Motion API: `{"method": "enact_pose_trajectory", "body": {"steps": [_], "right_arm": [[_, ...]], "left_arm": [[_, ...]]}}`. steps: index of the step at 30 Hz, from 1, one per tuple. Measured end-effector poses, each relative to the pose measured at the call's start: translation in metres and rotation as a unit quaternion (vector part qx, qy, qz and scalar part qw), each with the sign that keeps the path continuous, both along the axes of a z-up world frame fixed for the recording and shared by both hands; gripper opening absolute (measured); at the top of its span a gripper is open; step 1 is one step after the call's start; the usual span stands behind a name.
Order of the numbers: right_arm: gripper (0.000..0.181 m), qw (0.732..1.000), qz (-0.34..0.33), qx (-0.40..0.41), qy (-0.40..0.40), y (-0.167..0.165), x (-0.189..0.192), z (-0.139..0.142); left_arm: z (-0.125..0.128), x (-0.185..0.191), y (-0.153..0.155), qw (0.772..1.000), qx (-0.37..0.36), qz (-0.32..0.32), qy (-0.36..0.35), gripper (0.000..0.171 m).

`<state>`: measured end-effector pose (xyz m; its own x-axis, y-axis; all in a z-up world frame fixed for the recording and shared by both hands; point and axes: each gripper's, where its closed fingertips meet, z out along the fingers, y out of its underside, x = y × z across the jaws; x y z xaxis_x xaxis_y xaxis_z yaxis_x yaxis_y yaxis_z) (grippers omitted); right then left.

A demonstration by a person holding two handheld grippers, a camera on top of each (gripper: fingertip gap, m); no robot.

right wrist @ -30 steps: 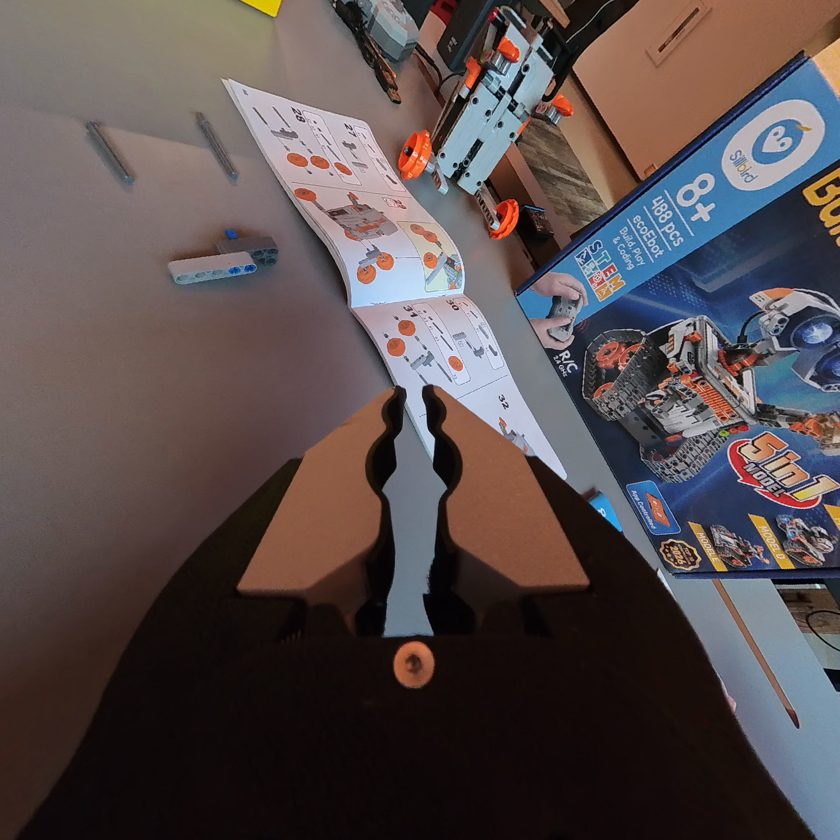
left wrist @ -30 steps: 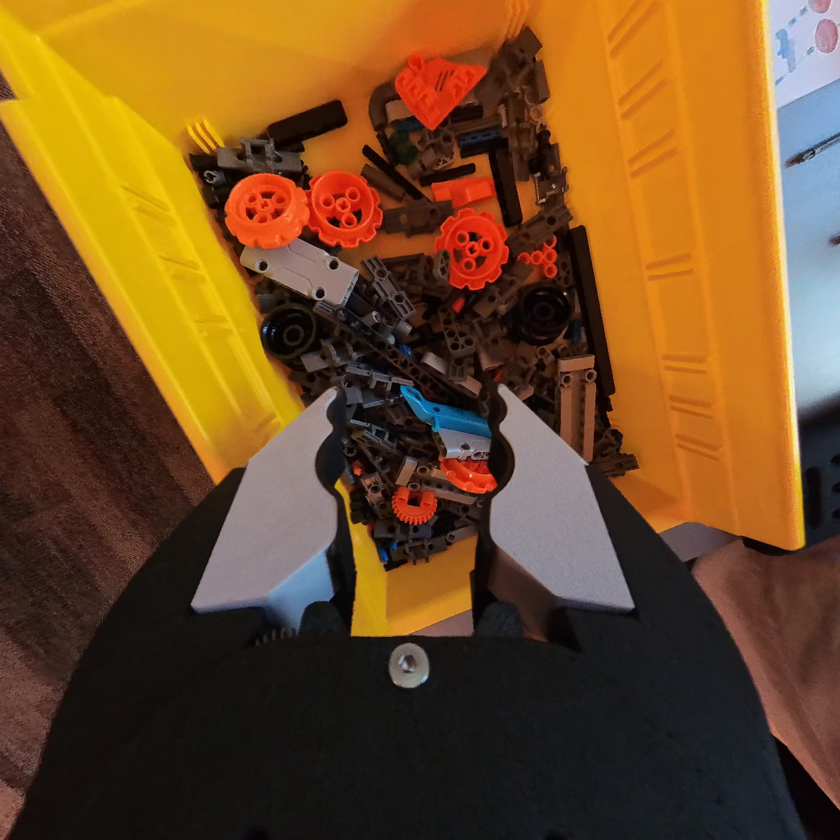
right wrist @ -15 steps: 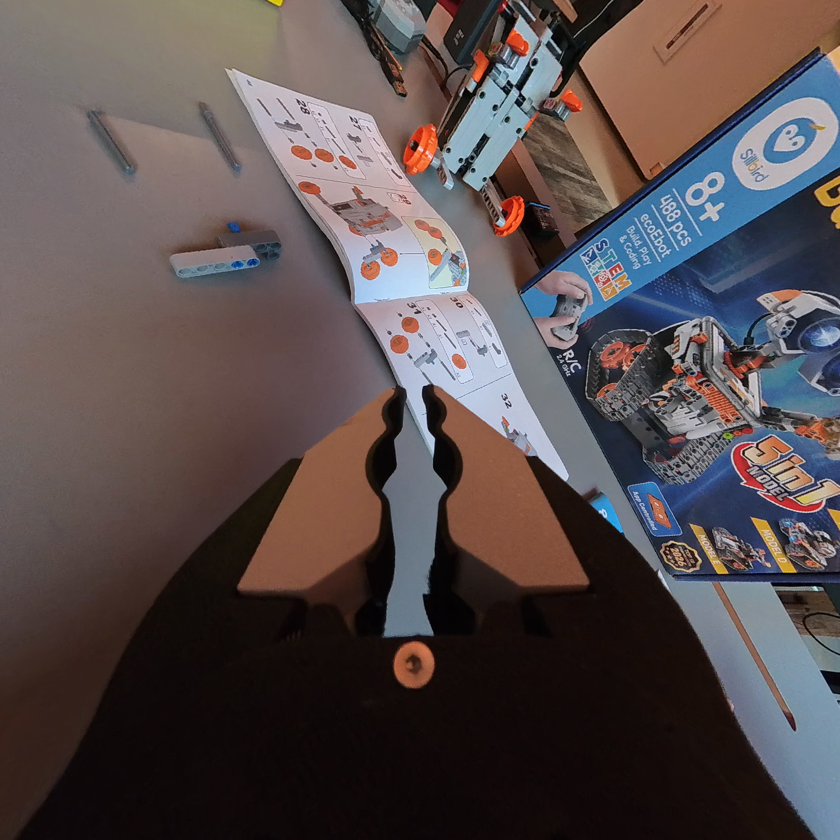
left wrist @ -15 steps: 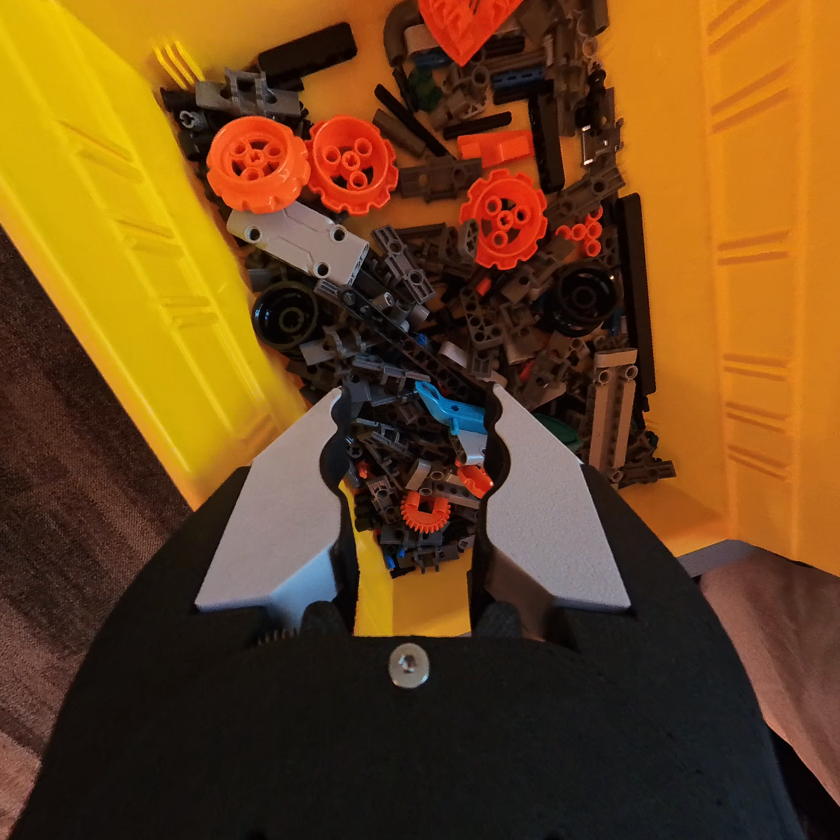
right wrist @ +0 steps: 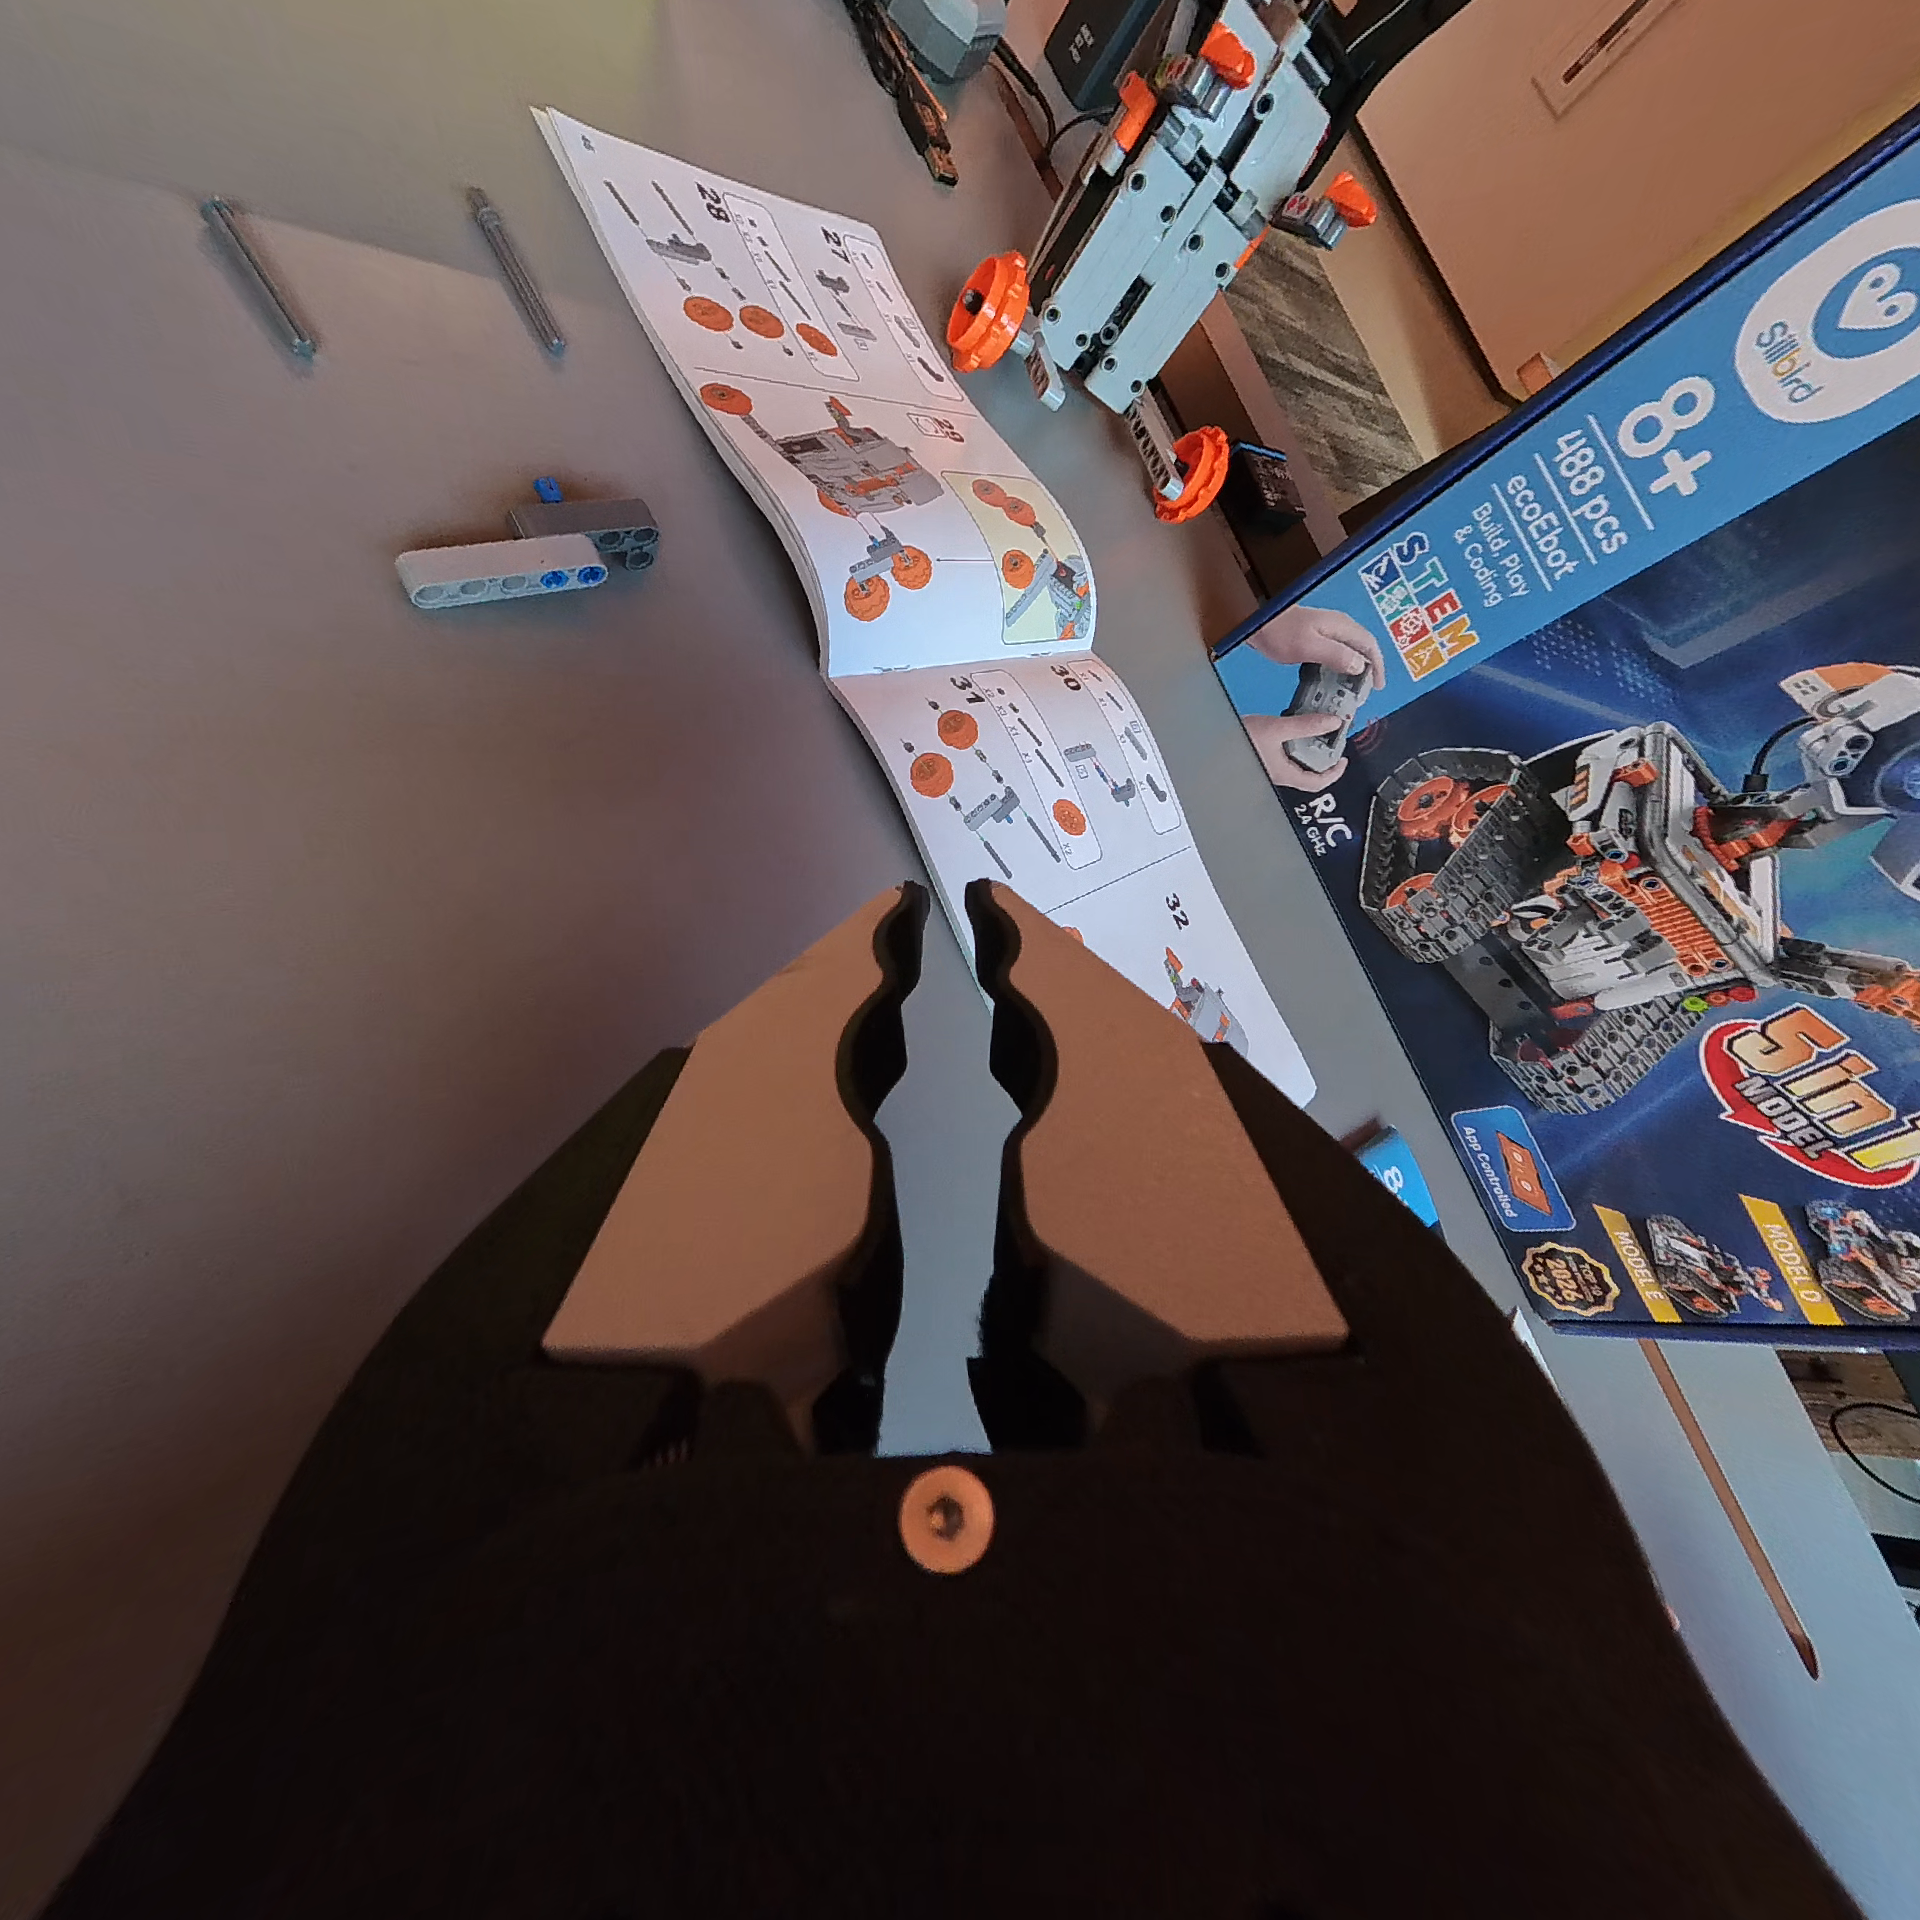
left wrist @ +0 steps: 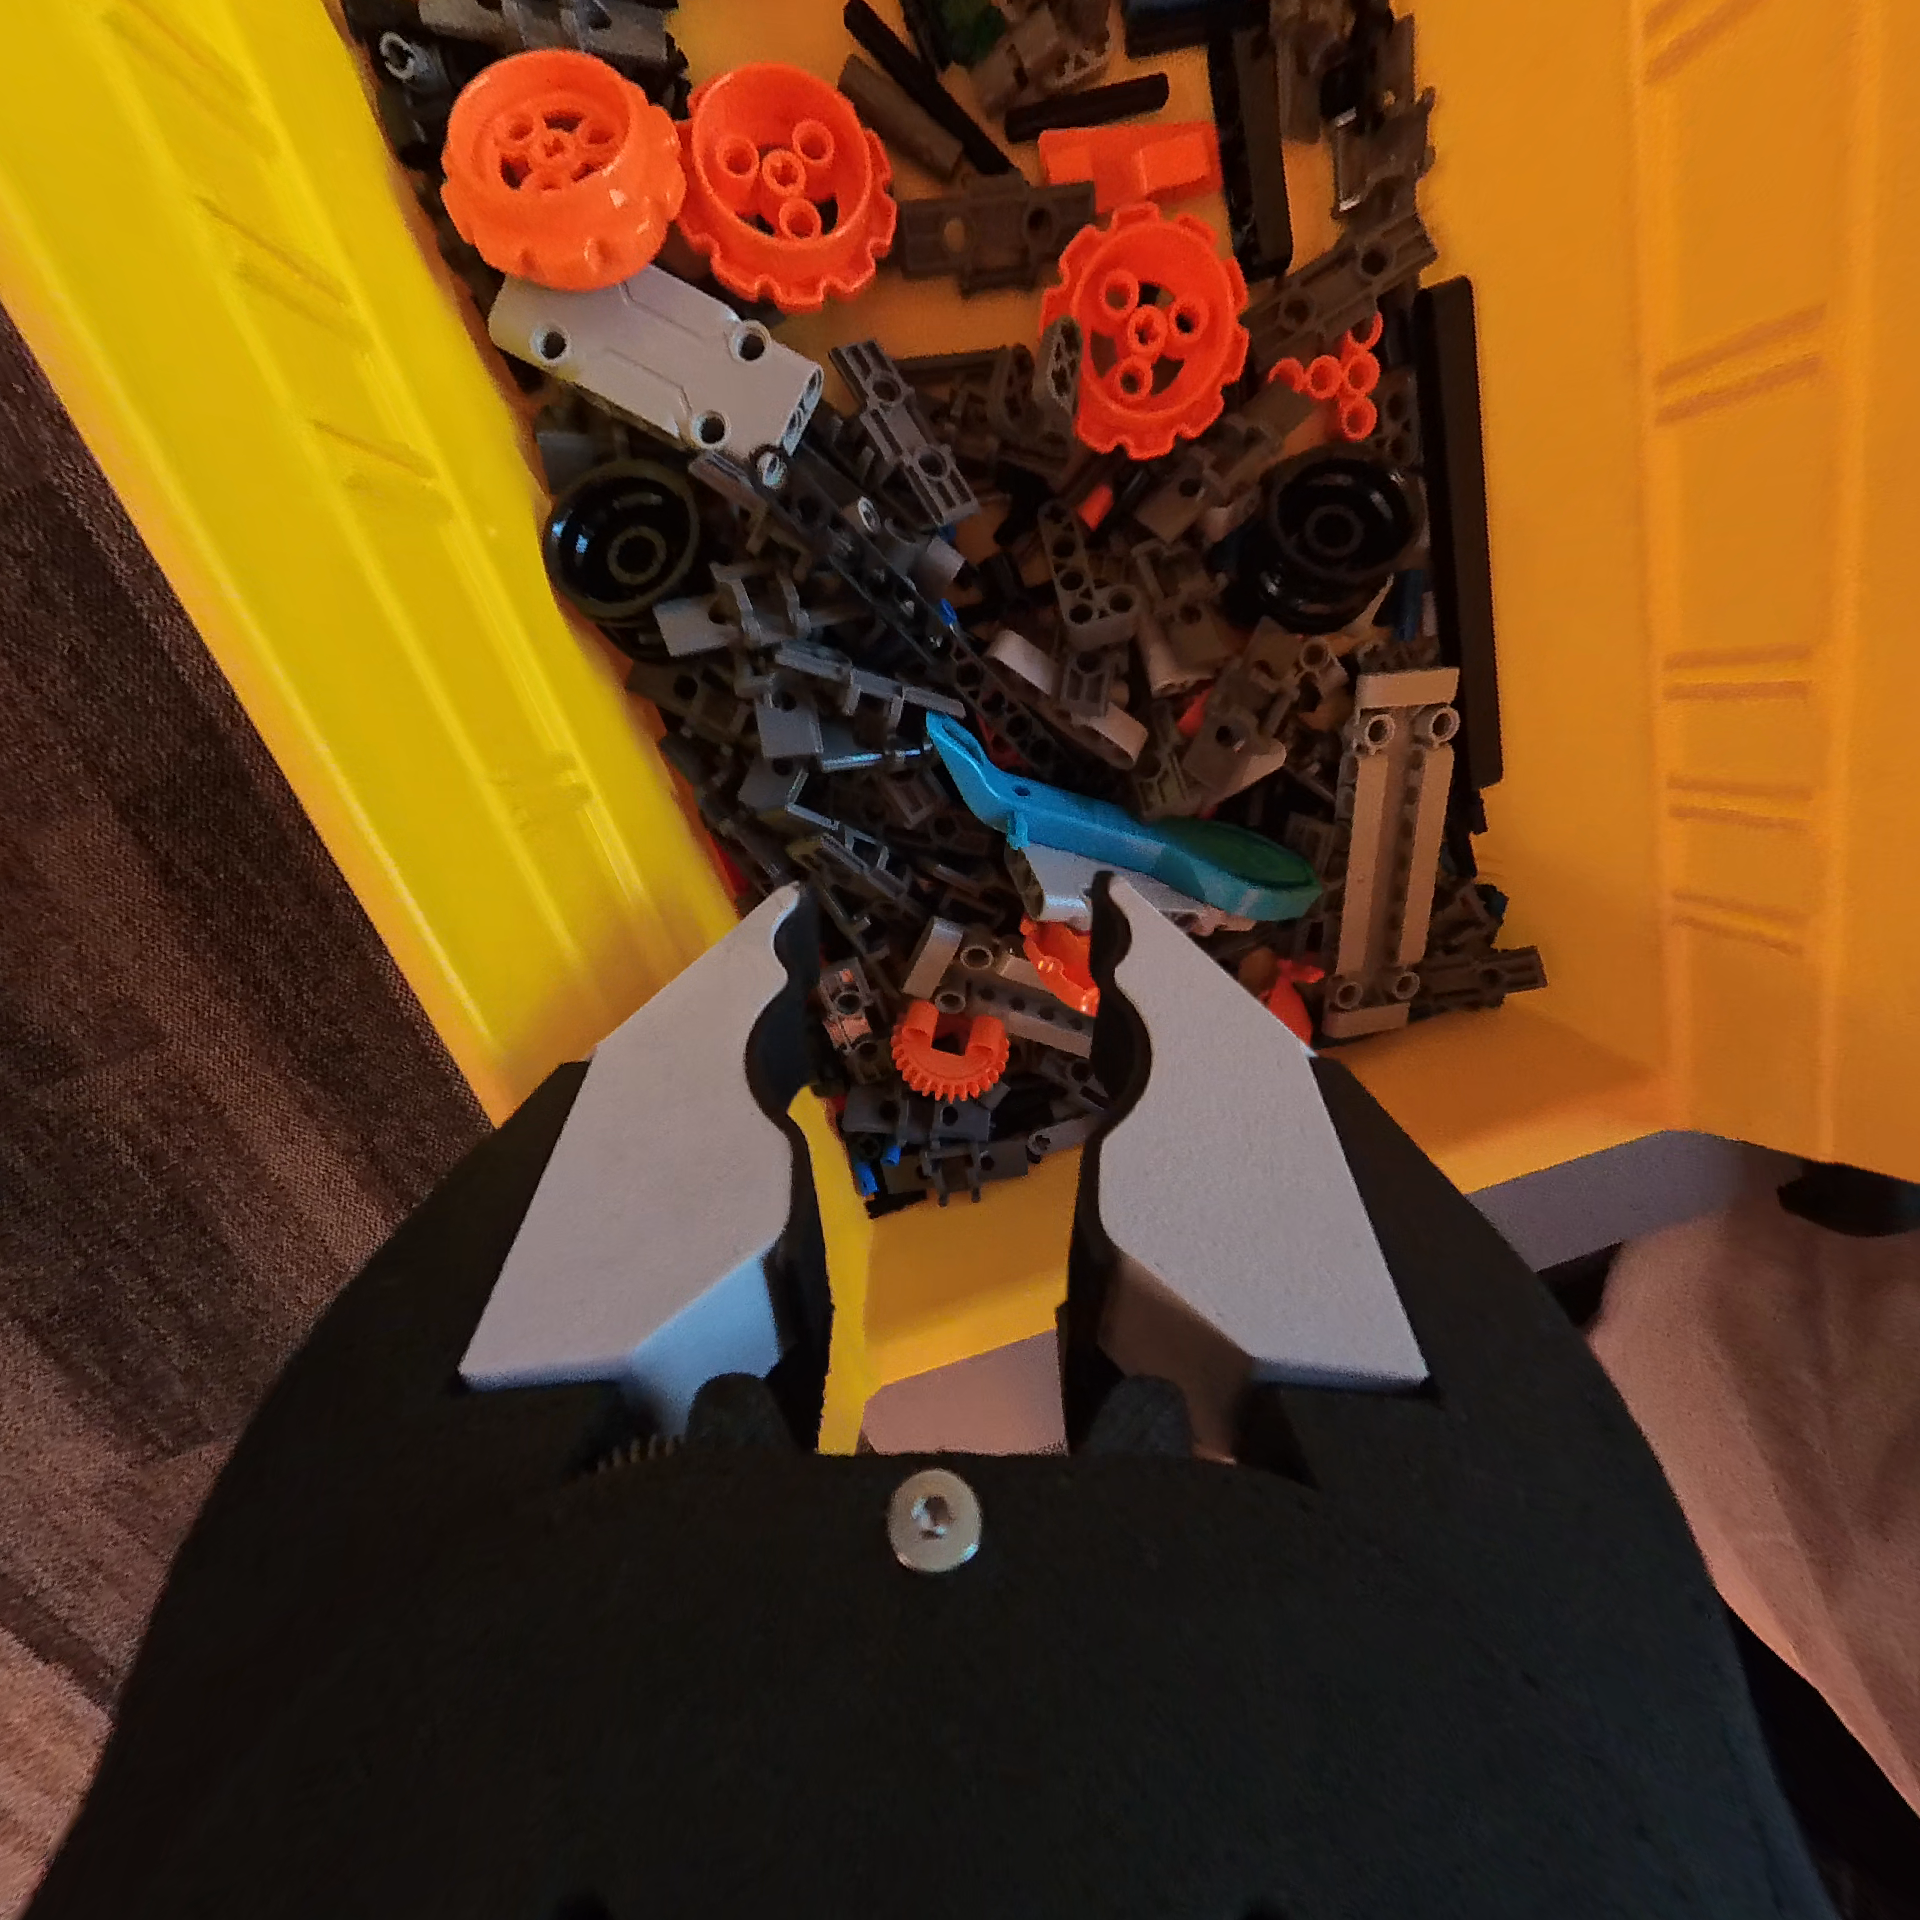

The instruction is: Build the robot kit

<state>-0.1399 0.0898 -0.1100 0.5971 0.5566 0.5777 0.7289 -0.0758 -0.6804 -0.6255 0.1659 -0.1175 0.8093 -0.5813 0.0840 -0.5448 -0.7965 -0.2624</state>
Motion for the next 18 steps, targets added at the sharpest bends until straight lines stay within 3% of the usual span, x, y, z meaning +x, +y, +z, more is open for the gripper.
{"method": "enact_pose_trajectory", "body": {"steps": [3,9,12,15,17,18], "right_arm": [[0.008,1.000,-0.001,0.000,0.000,0.000,0.000,0.000],[0.008,1.000,-0.002,0.001,0.000,0.000,0.001,0.000],[0.008,1.000,0.003,-0.003,0.001,0.000,-0.001,-0.001],[0.008,1.000,0.004,-0.002,-0.004,0.000,-0.003,-0.001],[0.008,1.000,0.003,0.000,-0.003,-0.001,-0.002,-0.001],[0.008,1.000,0.003,0.000,-0.001,-0.001,-0.002,-0.001]], "left_arm": [[0.000,0.002,-0.003,1.000,0.002,0.011,-0.014,0.052],[0.000,0.016,0.003,0.992,0.061,0.086,-0.074,0.076],[-0.009,0.018,0.004,0.995,0.055,0.083,-0.030,0.081],[-0.018,0.016,0.013,0.995,0.058,0.078,0.015,0.070],[-0.024,0.016,0.017,0.996,0.050,0.060,0.031,0.032],[-0.026,0.018,0.019,0.997,0.045,0.049,0.033,0.031]]}}
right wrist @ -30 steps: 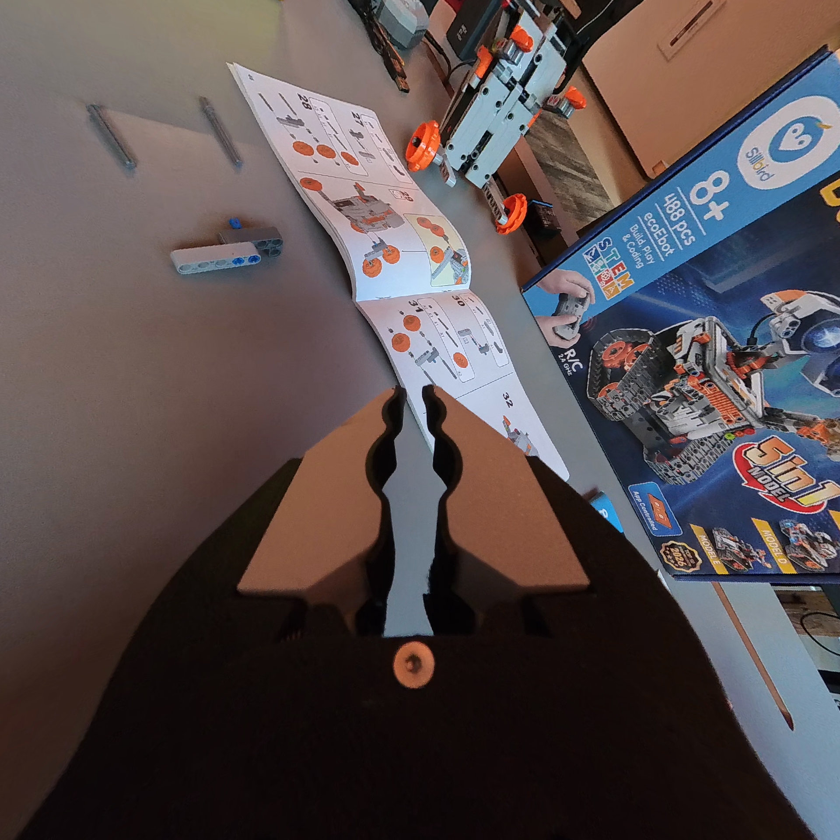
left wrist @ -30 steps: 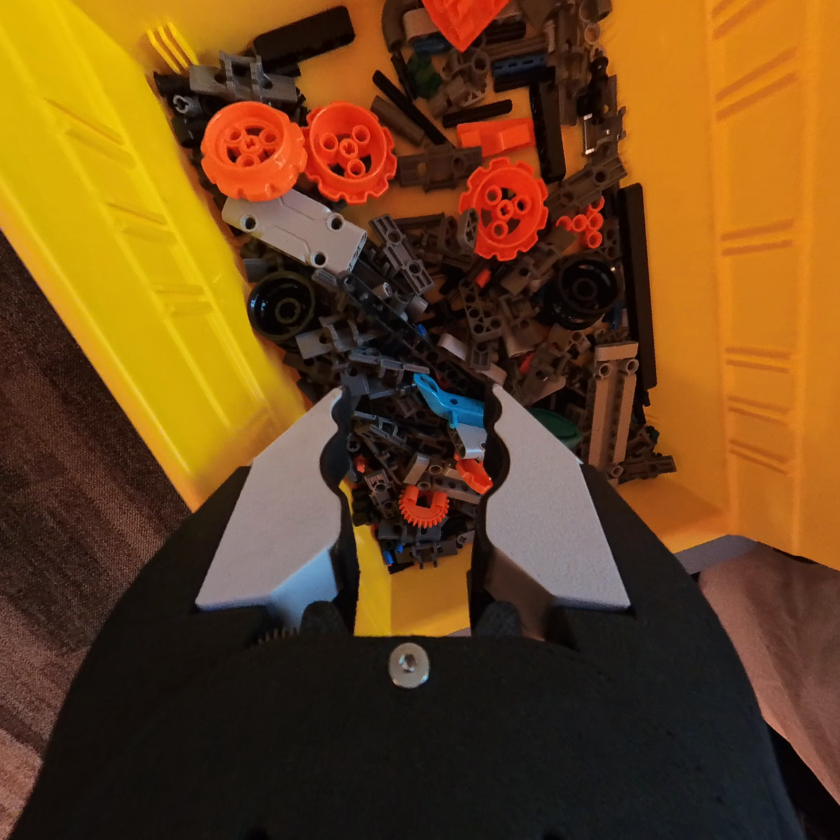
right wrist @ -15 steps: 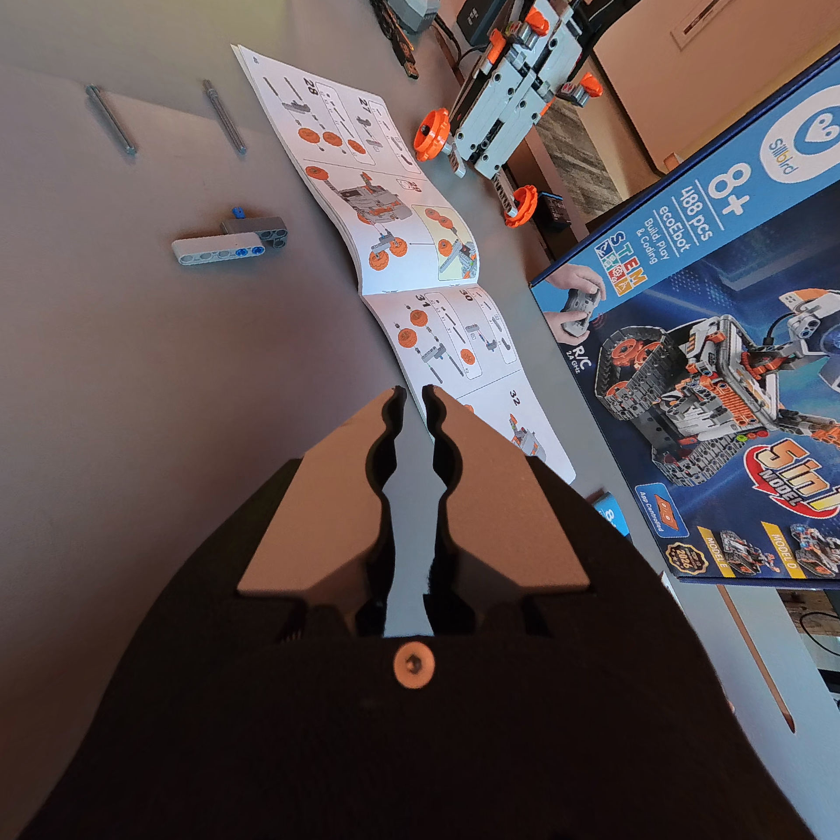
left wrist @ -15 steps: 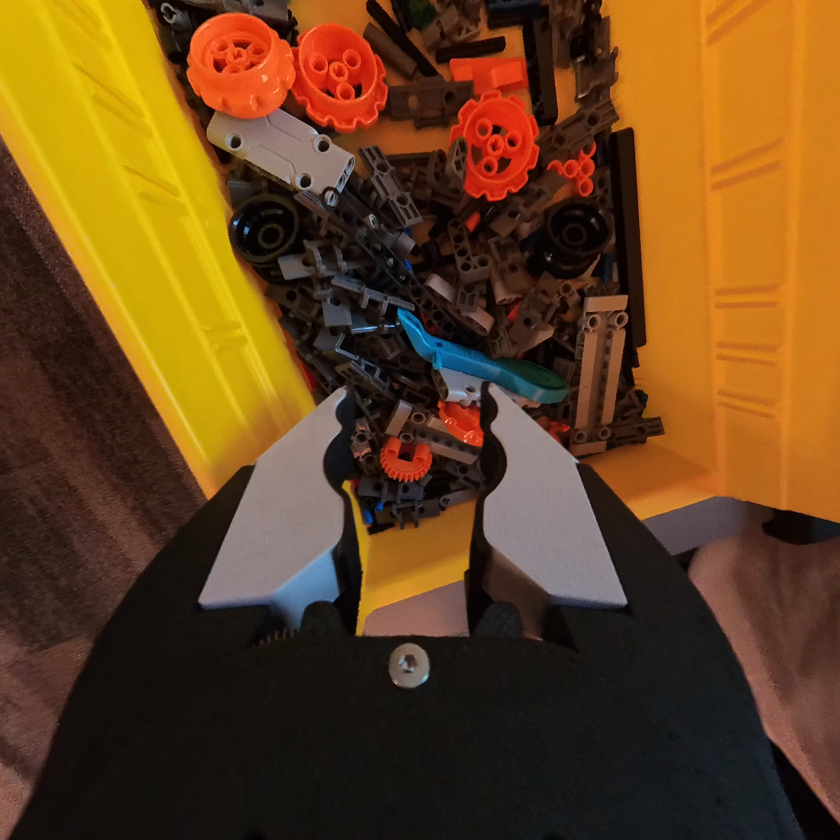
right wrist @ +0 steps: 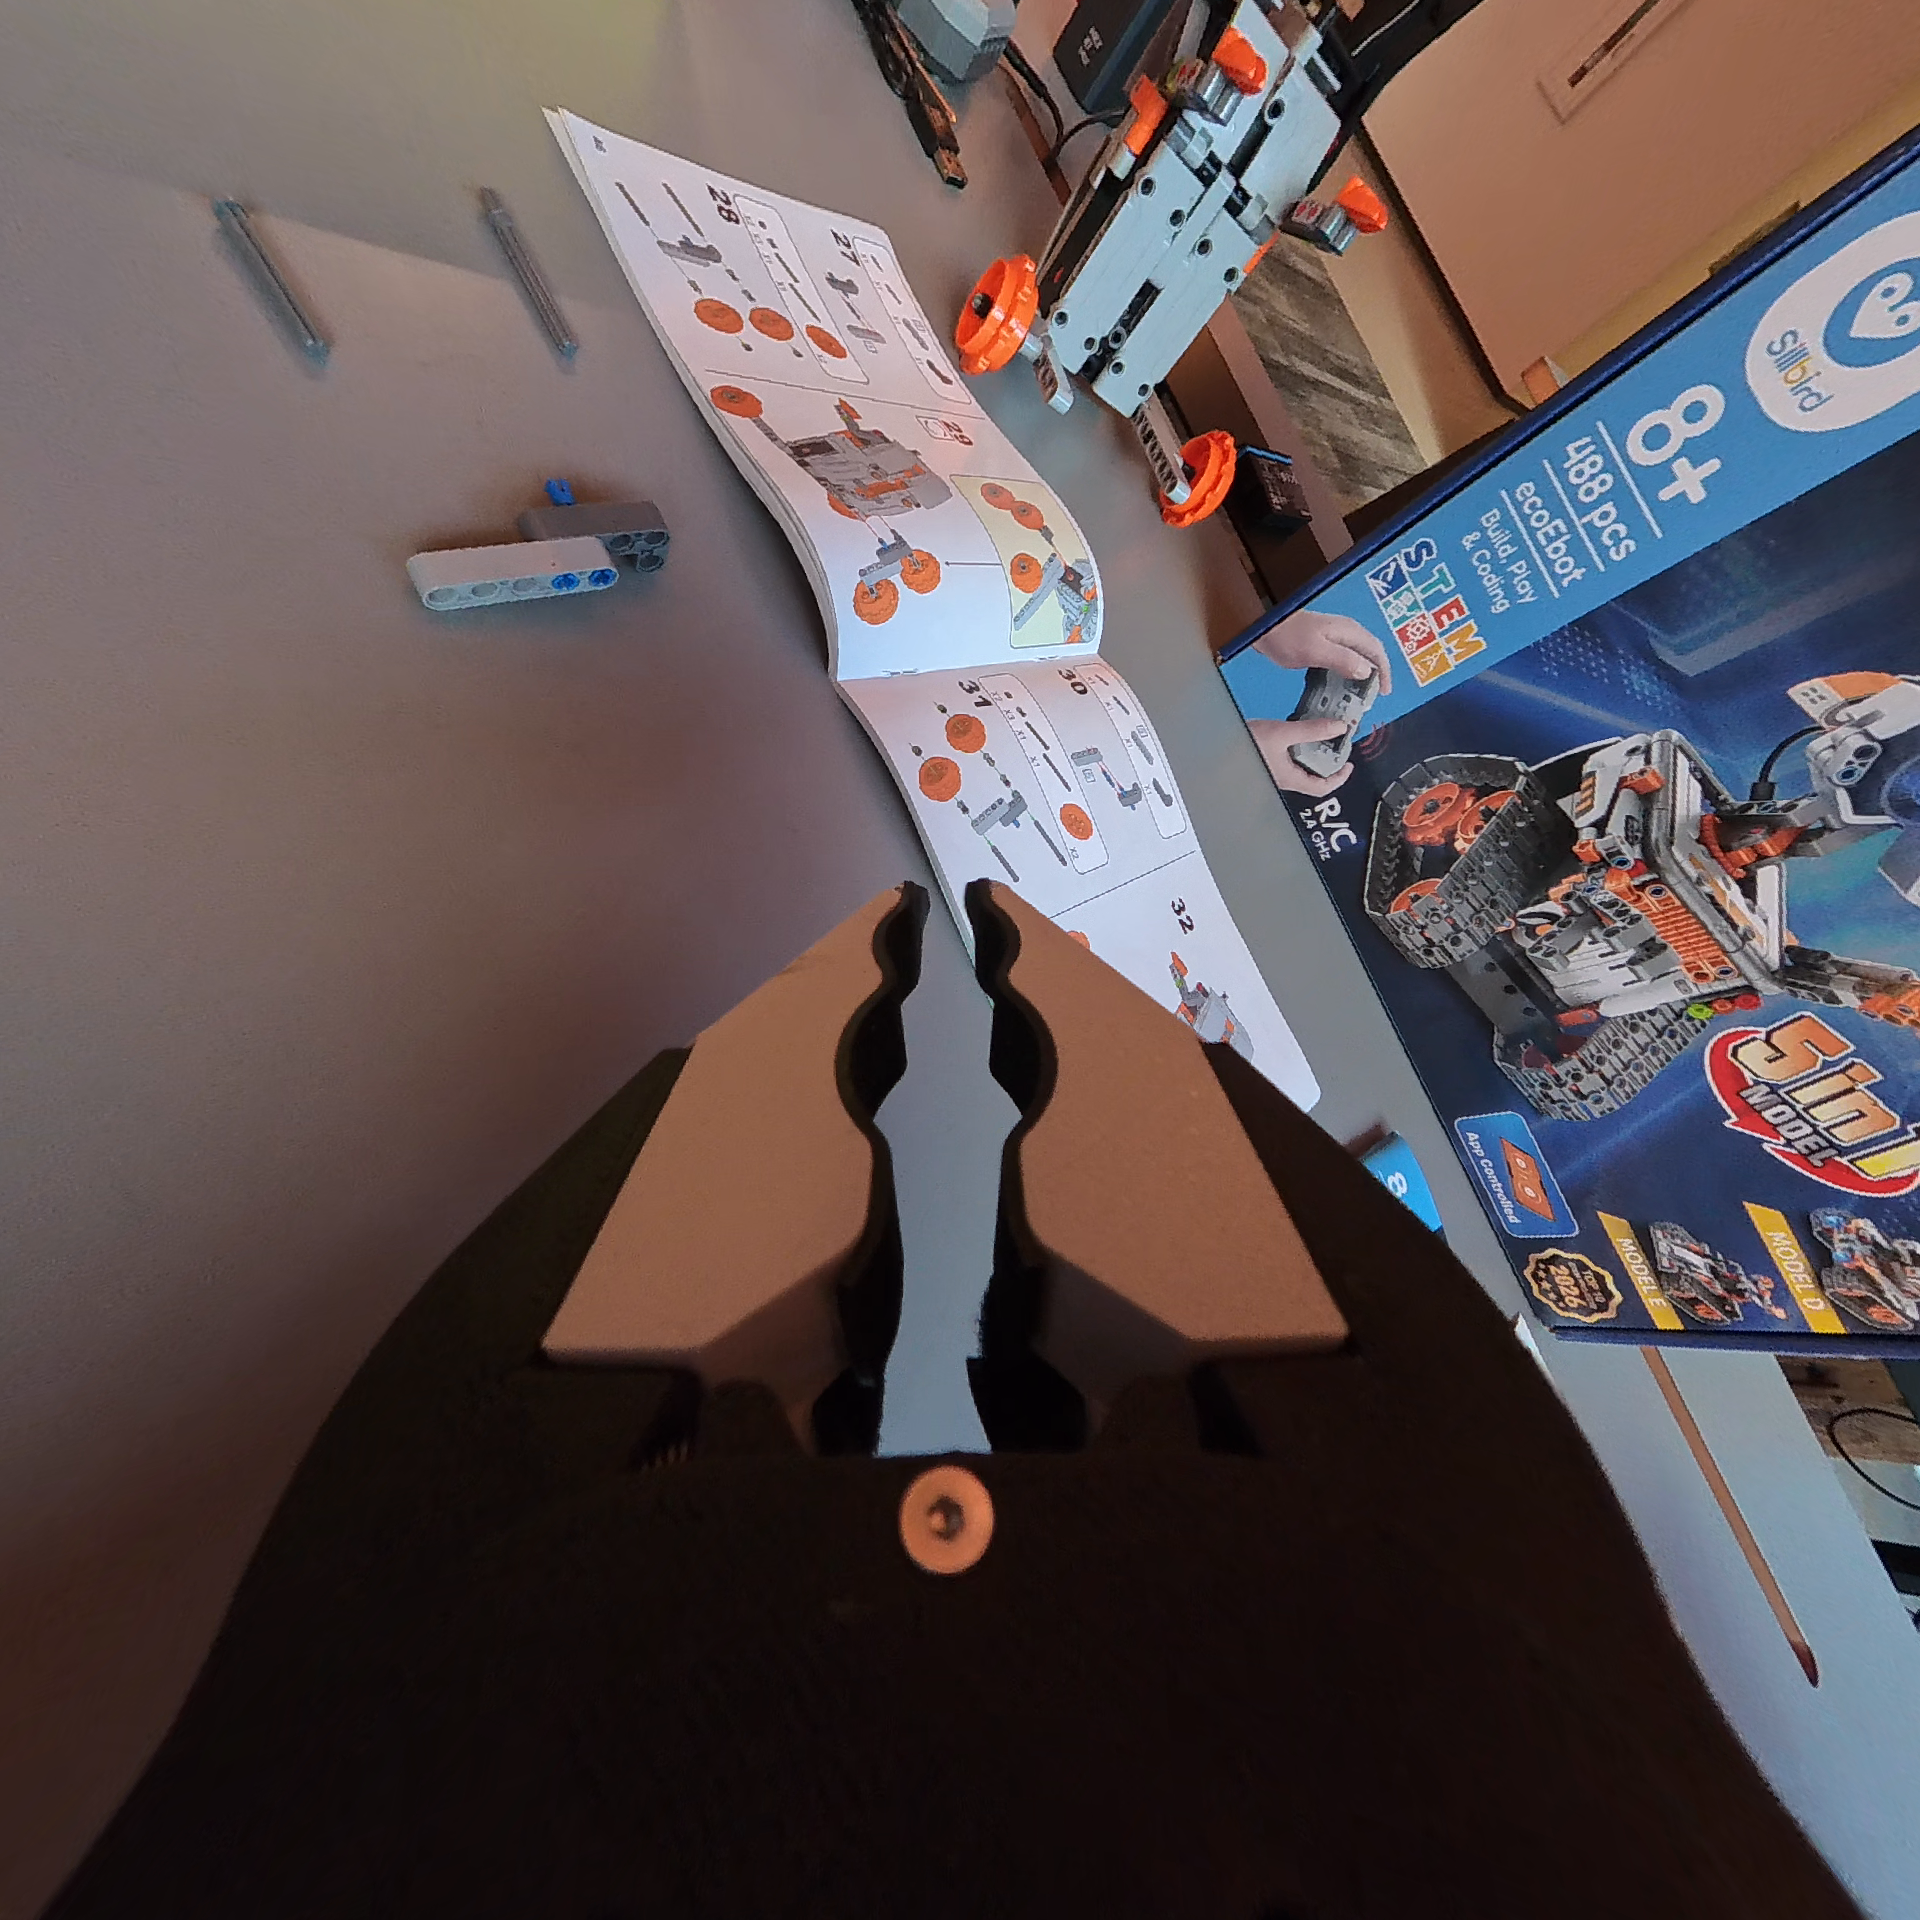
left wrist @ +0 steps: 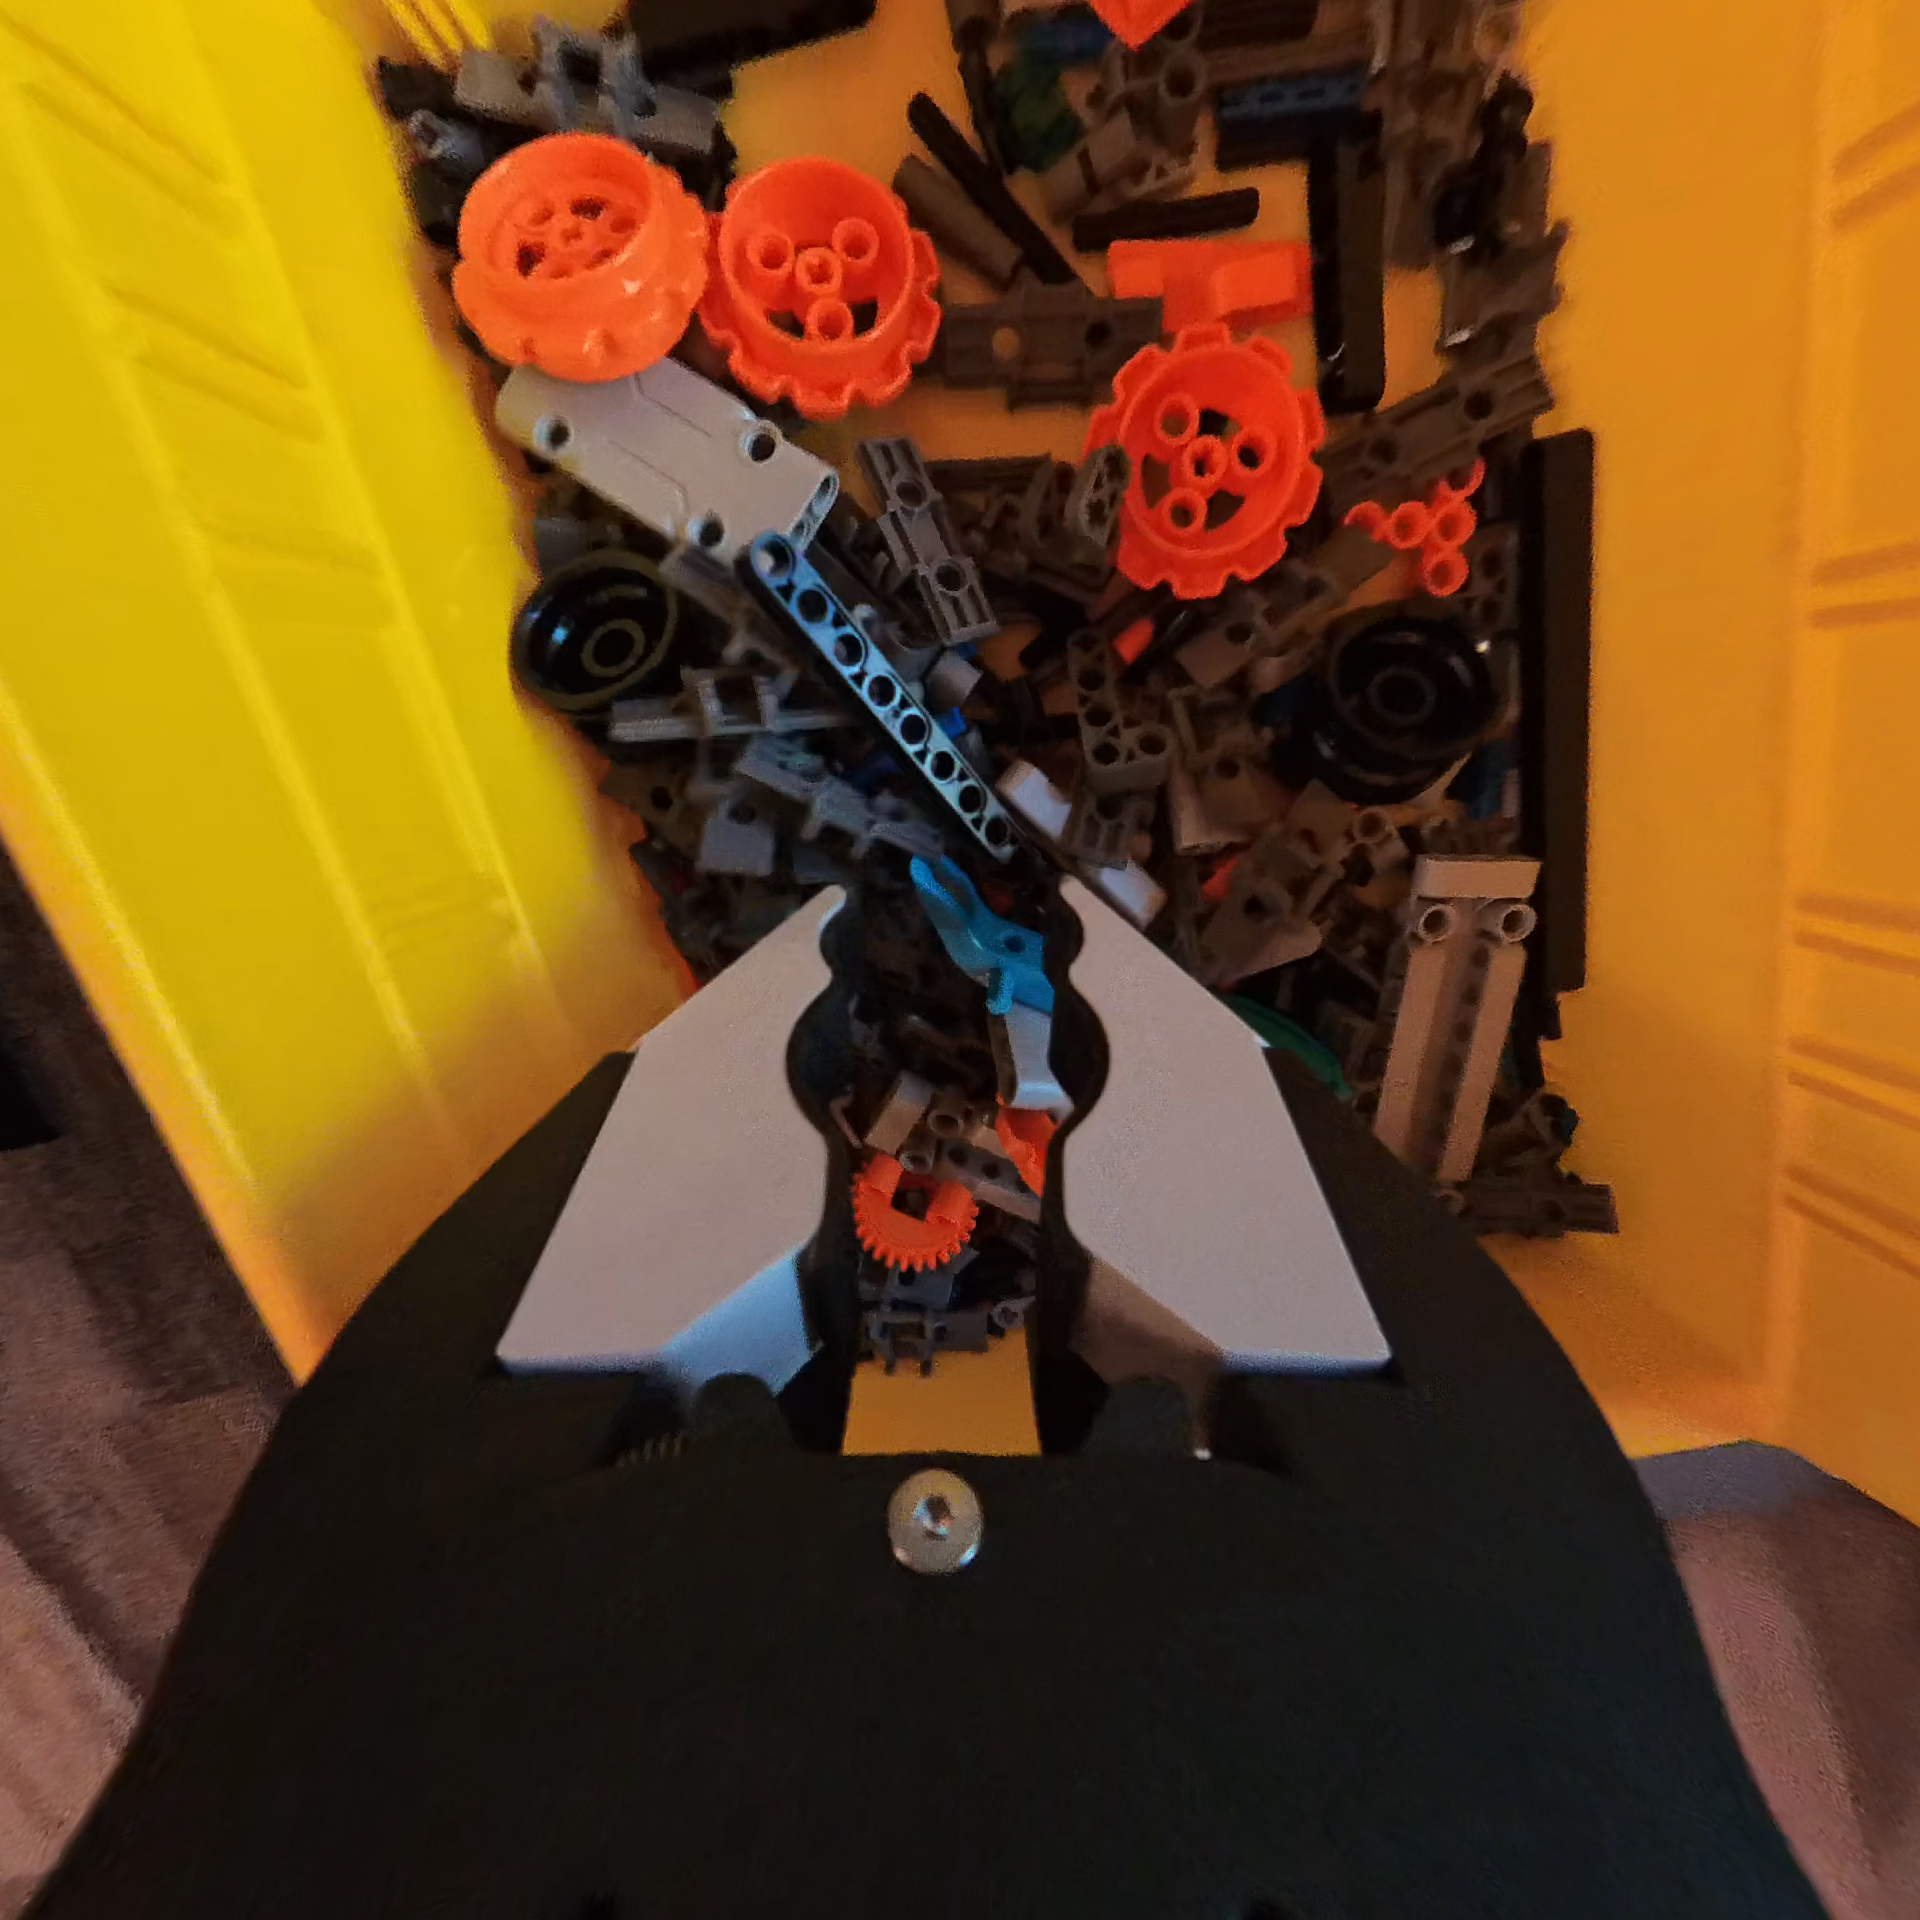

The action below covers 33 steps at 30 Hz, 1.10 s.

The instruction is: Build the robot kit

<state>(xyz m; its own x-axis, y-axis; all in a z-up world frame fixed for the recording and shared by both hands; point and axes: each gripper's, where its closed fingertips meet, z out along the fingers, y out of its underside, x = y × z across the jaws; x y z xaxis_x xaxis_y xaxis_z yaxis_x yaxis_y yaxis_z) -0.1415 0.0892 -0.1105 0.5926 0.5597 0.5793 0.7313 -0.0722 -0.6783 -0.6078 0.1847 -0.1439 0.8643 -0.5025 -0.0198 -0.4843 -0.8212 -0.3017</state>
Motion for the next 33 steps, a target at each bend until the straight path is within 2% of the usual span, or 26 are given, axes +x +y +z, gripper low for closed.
{"method": "enact_pose_trajectory", "body": {"steps": [2,3,4,5,6,8,9,12,15,17,19,21,24,25,26,29,31,33], "right_arm": [[0.008,1.000,0.000,-0.001,0.005,0.001,0.000,0.000],[0.008,1.000,0.000,-0.003,0.006,0.001,0.000,0.000],[0.008,1.000,0.000,-0.003,0.004,0.001,0.000,0.000],[0.008,1.000,0.000,-0.003,0.003,0.001,0.000,-0.001],[0.008,1.000,0.000,-0.004,0.002,0.001,0.000,-0.002],[0.008,1.000,-0.002,-0.006,-0.002,0.001,0.001,-0.003],[0.008,1.000,-0.003,-0.007,-0.003,0.001,0.001,-0.004],[0.008,1.000,-0.003,-0.005,0.001,0.002,0.002,-0.002],[0.008,1.000,0.000,-0.006,0.001,0.002,0.001,-0.002],[0.008,1.000,0.002,-0.006,-0.002,0.002,-0.001,-0.003],[0.008,1.000,0.003,-0.006,-0.005,0.001,-0.002,-0.003],[0.008,1.000,0.004,-0.006,-0.006,0.001,-0.002,-0.003],[0.008,1.000,0.004,-0.002,-0.004,0.000,-0.003,-0.001],[0.008,1.000,0.005,0.000,-0.002,0.000,-0.004,0.000],[0.008,1.000,0.006,0.002,-0.002,-0.001,-0.004,0.001],[0.008,1.000,0.009,0.006,-0.001,-0.002,-0.006,0.003],[0.008,1.000,0.011,0.009,-0.003,-0.003,-0.006,0.004],[0.008,1.000,0.011,0.011,-0.007,-0.004,-0.006,0.005]], "left_arm": [[-0.001,0.009,0.006,1.000,-0.014,-0.014,-0.021,0.025],[0.001,0.015,0.010,0.999,-0.015,-0.022,-0.034,0.018],[0.006,0.023,0.014,0.998,-0.011,-0.035,-0.054,0.003],[0.013,0.031,0.018,0.996,0.000,-0.047,-0.075,0.003],[0.021,0.039,0.021,0.994,0.015,-0.058,-0.094,0.006],[0.034,0.037,0.021,0.994,0.032,-0.059,-0.089,0.038],[0.037,0.029,0.016,0.995,0.030,-0.057,-0.073,0.046],[0.040,0.007,-0.007,0.997,0.014,-0.044,-0.058,0.039],[0.030,-0.014,-0.043,0.997,-0.048,-0.018,-0.050,0.040],[0.017,-0.032,-0.064,0.997,-0.083,-0.002,-0.005,0.038],[0.006,-0.053,-0.076,0.992,-0.103,0.006,0.071,0.042],[0.002,-0.055,-0.073,0.991,-0.085,-0.007,0.100,0.039],[-0.008,-0.055,-0.066,0.986,-0.083,-0.014,0.141,0.046],[-0.010,-0.050,-0.062,0.985,-0.081,-0.028,0.149,0.040],[-0.012,-0.040,-0.057,0.986,-0.076,-0.051,0.140,0.026],[-0.004,-0.008,-0.026,0.990,-0.013,-0.101,0.095,0.026],[0.012,-0.002,-0.005,0.992,0.028,-0.096,0.079,0.020],[0.023,-0.002,-0.006,0.995,0.012,-0.083,0.058,0.029]]}}
